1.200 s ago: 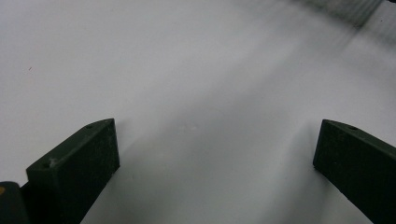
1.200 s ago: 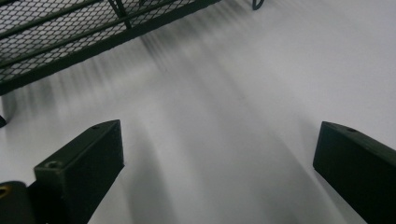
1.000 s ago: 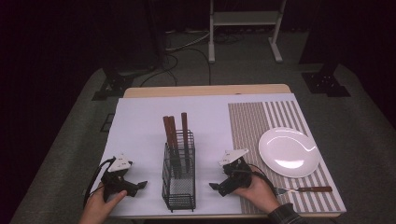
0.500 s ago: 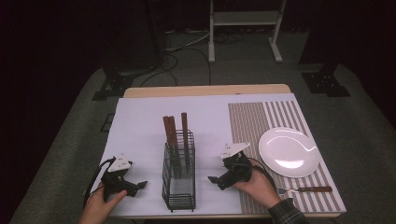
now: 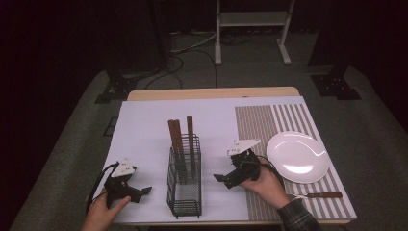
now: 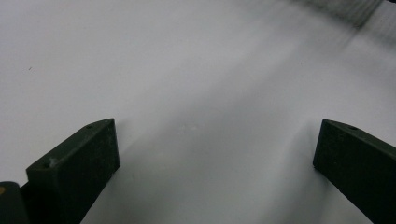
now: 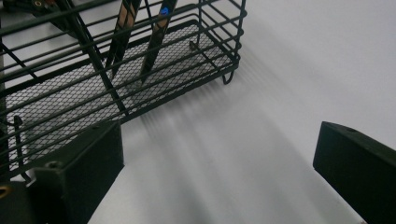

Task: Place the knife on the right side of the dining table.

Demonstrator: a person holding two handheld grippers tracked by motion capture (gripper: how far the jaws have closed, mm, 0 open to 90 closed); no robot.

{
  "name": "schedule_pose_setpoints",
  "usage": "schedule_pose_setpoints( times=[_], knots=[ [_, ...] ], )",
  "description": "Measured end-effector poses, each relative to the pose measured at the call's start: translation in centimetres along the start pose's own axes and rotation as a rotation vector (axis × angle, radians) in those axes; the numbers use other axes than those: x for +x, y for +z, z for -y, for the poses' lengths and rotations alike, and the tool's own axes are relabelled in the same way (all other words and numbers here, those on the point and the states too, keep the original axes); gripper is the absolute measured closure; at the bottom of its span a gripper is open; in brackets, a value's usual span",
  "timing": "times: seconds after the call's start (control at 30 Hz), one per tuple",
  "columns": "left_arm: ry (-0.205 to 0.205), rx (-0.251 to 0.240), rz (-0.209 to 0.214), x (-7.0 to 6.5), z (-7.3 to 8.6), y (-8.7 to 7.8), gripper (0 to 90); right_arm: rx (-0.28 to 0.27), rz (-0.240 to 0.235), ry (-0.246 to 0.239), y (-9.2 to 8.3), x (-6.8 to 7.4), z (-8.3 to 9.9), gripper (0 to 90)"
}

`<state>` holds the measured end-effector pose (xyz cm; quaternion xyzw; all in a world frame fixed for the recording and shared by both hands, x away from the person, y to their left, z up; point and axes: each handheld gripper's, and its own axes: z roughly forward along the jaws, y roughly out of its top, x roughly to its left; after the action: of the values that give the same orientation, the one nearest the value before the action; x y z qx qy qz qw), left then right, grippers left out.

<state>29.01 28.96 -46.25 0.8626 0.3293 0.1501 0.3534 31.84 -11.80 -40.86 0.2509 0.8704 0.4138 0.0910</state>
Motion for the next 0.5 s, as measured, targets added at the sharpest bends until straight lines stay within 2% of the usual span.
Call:
schedule_pose_setpoints(
  times=[0.5],
  knots=[
    [0.0,0.001,0.001,0.0,0.0,0.0,0.0,-0.054,0.009,-0.013,-1.2,-0.6,-2.5,0.4]
  ],
)
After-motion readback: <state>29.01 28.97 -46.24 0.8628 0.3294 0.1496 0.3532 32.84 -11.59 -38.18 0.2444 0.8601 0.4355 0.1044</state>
